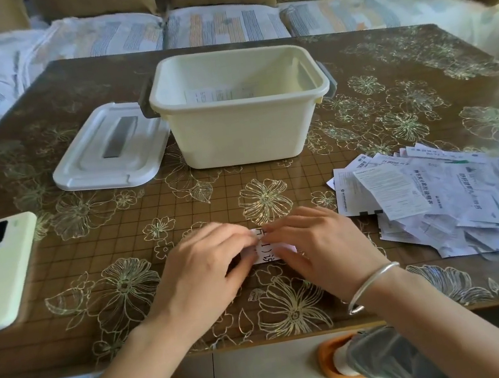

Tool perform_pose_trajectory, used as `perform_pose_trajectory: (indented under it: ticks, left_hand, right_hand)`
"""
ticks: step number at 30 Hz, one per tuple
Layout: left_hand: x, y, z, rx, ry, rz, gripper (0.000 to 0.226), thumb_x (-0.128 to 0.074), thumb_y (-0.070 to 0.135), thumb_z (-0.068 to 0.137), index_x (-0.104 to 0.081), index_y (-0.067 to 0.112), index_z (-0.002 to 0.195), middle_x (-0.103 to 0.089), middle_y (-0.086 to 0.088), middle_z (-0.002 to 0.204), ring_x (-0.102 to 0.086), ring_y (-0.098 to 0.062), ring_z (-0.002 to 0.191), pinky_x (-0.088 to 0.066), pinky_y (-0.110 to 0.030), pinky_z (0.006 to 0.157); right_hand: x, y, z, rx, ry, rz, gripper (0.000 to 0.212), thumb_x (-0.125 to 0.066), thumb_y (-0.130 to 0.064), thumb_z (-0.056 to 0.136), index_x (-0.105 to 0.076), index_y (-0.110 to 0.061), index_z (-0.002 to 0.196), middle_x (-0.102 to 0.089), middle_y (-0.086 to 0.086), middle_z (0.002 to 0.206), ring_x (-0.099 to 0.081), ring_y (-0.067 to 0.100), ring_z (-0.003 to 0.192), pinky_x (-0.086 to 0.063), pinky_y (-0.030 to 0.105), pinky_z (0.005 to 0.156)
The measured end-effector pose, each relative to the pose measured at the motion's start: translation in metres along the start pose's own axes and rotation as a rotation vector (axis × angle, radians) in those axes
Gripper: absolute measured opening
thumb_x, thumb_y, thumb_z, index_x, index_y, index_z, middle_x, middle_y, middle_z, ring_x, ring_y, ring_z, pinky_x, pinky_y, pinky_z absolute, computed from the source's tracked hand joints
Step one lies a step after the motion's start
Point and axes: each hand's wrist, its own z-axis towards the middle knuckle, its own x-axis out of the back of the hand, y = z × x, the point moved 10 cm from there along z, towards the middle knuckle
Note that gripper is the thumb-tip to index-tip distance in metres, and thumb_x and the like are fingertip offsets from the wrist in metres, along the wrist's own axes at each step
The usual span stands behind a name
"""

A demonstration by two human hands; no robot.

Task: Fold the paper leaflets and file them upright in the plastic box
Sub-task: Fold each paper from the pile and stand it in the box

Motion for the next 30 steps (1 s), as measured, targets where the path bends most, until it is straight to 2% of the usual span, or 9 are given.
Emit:
perform_pose_trajectory:
  ticks: [2, 5, 8, 11, 13, 18, 23, 27, 30]
  left_hand:
    - [0.000, -0.004, -0.002, -0.027, -0.042, -0.024, 0.032, -0.073, 0.037, 0.078, -0.074, 0.023, 0.107, -0.069, 0.015, 0.110, -0.064, -0.003, 0.098, -0.054, -0.026, 0.086]
    - [-0.001, -0.002, 0.000, -0.095, -0.078, 0.000, 0.028, -0.073, 0.031, 0.080, -0.074, 0.022, 0.105, -0.071, 0.012, 0.111, -0.067, -0.005, 0.096, -0.055, -0.029, 0.083]
    - [0.007, -0.004, 0.010, -0.088, -0.049, -0.044, 0.018, -0.062, 0.028, 0.085, -0.076, 0.022, 0.095, -0.074, 0.013, 0.082, -0.067, -0.002, 0.068, -0.055, -0.024, 0.061]
    - [0.019, -0.013, 0.025, -0.020, -0.013, -0.105, 0.020, -0.058, 0.036, 0.086, -0.074, 0.024, 0.089, -0.066, 0.015, 0.062, -0.058, -0.001, 0.050, -0.048, -0.020, 0.053]
    - [0.031, -0.013, 0.038, -0.033, 0.024, -0.106, 0.024, -0.058, 0.041, 0.086, -0.073, 0.023, 0.088, -0.066, 0.015, 0.063, -0.057, -0.002, 0.049, -0.045, -0.019, 0.051]
    - [0.083, -0.015, 0.081, -0.085, 0.193, -0.142, 0.023, -0.059, 0.035, 0.089, -0.075, 0.020, 0.096, -0.073, 0.014, 0.084, -0.067, 0.001, 0.069, -0.055, -0.025, 0.057]
    - [0.143, -0.074, 0.128, 0.113, 0.391, -0.092, 0.018, -0.055, 0.026, 0.094, -0.072, 0.023, 0.099, -0.069, 0.018, 0.089, -0.066, -0.003, 0.076, -0.056, -0.026, 0.064]
    - [0.121, -0.106, 0.176, 0.220, 0.173, -0.025, 0.018, -0.060, 0.016, 0.093, -0.073, 0.026, 0.099, -0.070, 0.017, 0.091, -0.060, 0.008, 0.077, -0.054, -0.025, 0.075]
    - [0.078, -0.113, 0.203, 0.223, -0.128, 0.048, 0.022, -0.059, 0.021, 0.093, -0.071, 0.028, 0.110, -0.071, 0.012, 0.107, -0.062, -0.001, 0.093, -0.052, -0.031, 0.089]
  right_hand:
    - [-0.001, 0.001, 0.000, 0.014, -0.048, 0.006, 0.031, -0.066, -0.042, 0.080, -0.072, -0.024, 0.104, -0.070, -0.008, 0.110, -0.064, 0.014, 0.097, -0.056, 0.037, 0.077]
    - [0.006, -0.004, 0.006, 0.049, -0.054, -0.012, 0.032, -0.069, -0.042, 0.078, -0.070, -0.025, 0.105, -0.073, -0.007, 0.094, -0.067, 0.016, 0.084, -0.057, 0.033, 0.063]
    - [0.010, -0.010, 0.013, 0.096, -0.049, -0.032, 0.025, -0.048, -0.035, 0.090, -0.067, -0.026, 0.103, -0.068, -0.007, 0.071, -0.064, 0.017, 0.063, -0.053, 0.032, 0.049]
    - [0.022, -0.010, 0.022, 0.102, -0.003, -0.115, 0.016, -0.063, -0.016, 0.084, -0.065, -0.021, 0.099, -0.062, -0.006, 0.063, -0.059, 0.020, 0.054, -0.048, 0.033, 0.042]
    - [0.036, -0.008, 0.035, 0.086, 0.046, -0.156, 0.018, -0.071, -0.009, 0.076, -0.064, -0.018, 0.091, -0.061, -0.005, 0.069, -0.060, 0.021, 0.063, -0.048, 0.035, 0.043]
    - [0.099, 0.004, 0.077, -0.013, 0.248, -0.063, 0.008, -0.061, -0.024, 0.081, -0.068, -0.020, 0.083, -0.068, -0.007, 0.071, -0.064, 0.019, 0.061, -0.053, 0.035, 0.048]
    - [0.163, 0.070, 0.129, -0.243, 0.346, 0.072, 0.008, -0.070, -0.019, 0.082, -0.072, -0.021, 0.090, -0.064, -0.013, 0.074, -0.063, 0.010, 0.071, -0.051, 0.025, 0.070]
    - [0.131, 0.107, 0.181, -0.330, 0.119, -0.055, 0.012, -0.066, -0.017, 0.083, -0.072, -0.021, 0.093, -0.070, -0.007, 0.085, -0.066, 0.018, 0.081, -0.054, 0.032, 0.078]
    - [0.087, 0.119, 0.212, -0.330, -0.063, -0.170, 0.015, -0.060, -0.019, 0.085, -0.072, -0.025, 0.092, -0.072, 0.001, 0.091, -0.066, 0.024, 0.082, -0.055, 0.034, 0.076]
